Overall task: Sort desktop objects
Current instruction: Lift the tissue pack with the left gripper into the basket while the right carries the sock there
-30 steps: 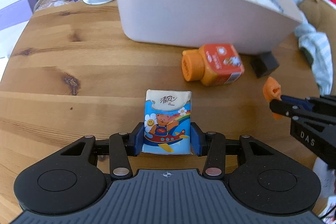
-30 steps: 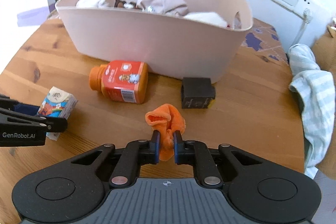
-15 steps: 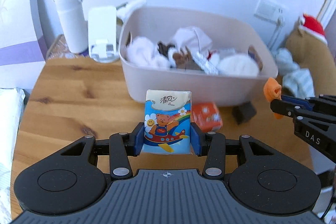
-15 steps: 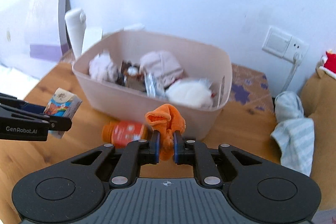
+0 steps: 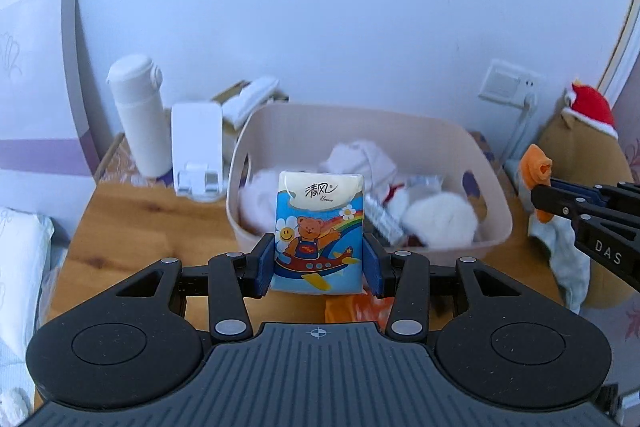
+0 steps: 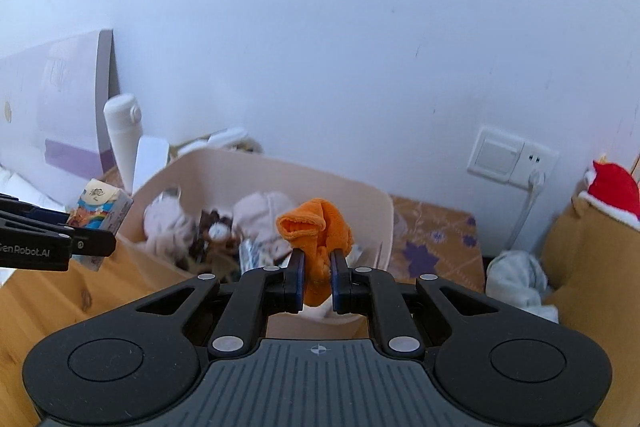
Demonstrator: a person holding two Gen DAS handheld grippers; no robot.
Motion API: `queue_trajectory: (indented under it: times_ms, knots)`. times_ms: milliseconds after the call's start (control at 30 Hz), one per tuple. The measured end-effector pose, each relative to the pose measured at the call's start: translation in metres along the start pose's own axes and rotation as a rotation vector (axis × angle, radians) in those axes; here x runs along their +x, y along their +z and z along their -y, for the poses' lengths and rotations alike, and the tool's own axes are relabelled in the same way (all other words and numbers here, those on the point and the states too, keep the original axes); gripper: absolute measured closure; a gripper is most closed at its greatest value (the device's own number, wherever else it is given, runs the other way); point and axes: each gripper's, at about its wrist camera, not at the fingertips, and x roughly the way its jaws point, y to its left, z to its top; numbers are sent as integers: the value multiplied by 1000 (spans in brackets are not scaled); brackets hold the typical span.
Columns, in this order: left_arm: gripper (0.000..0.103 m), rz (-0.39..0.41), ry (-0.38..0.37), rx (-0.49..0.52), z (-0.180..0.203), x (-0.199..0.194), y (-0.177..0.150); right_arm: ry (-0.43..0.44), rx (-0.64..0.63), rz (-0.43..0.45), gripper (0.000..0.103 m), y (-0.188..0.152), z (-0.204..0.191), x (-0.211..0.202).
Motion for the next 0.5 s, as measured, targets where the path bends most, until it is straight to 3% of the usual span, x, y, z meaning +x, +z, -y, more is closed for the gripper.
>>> queue_trajectory:
  times_ms: [500]
  knots:
    - [57, 68, 22, 40, 11, 17, 49, -3, 8, 31, 90, 35, 20, 28]
